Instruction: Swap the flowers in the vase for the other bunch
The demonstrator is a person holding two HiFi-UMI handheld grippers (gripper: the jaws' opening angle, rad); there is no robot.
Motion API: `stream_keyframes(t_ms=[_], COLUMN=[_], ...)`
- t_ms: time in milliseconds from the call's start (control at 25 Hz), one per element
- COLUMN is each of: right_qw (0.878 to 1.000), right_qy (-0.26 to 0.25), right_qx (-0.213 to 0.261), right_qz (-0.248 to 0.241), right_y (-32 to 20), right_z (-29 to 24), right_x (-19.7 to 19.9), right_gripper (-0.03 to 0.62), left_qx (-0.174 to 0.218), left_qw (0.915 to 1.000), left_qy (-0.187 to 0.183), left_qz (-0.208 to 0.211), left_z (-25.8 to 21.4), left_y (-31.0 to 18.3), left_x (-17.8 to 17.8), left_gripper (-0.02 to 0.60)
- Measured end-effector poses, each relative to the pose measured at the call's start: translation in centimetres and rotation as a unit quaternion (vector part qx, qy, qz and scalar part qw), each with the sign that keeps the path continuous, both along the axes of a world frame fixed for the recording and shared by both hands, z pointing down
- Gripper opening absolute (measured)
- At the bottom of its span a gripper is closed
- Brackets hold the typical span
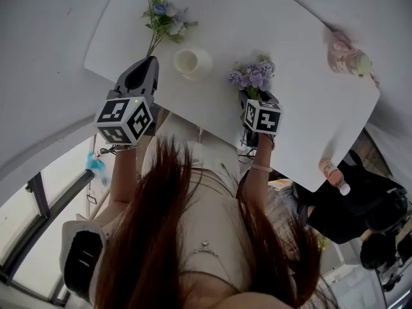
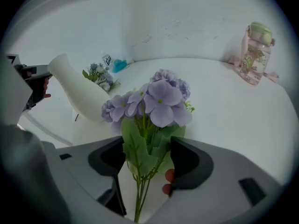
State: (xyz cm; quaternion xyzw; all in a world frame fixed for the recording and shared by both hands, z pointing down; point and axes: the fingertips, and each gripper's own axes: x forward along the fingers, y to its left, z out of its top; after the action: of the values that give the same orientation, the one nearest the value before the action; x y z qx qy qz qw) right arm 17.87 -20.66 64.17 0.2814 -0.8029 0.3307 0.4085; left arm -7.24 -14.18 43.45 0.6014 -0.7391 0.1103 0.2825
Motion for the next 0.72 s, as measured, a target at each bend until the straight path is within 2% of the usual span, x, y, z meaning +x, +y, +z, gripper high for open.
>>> stream_keyframes(t_ms=[200, 280, 400, 720], right_qw=[1.0, 1.0, 1.0, 1.0], right_qy=[0.013, 0.02, 0.021, 0.021], right_qx=[-0.008, -0.003, -0.002, -0.002], right_qz=[-0.007, -0.009, -0.01, -0.007], right_y=[-0.2, -0.4, -0.5, -0.6], right_z=[0.3, 0.4, 0.5, 0.4], right_x=[0.0, 0.1, 0.2, 0.2], right_gripper=[0.29, 0.253, 0.236, 0.183], left_qx=[0.005, 0.008, 0.012, 0.021], left_qw=[0.9999, 0.9998, 0.9998, 0.9997], left_qy=[-0.003, -0.003, -0.003, -0.009], left_qz=[-0.013, -0.016, -0.016, 0.005], left_z=[-0.4, -0.6, -0.8, -1.6], left_y=[0.3, 0.3, 0.0, -1.7], left_x=[0.3, 0.4, 0.6, 0.9], left_gripper=[0.005, 0.005, 0.005, 0.005])
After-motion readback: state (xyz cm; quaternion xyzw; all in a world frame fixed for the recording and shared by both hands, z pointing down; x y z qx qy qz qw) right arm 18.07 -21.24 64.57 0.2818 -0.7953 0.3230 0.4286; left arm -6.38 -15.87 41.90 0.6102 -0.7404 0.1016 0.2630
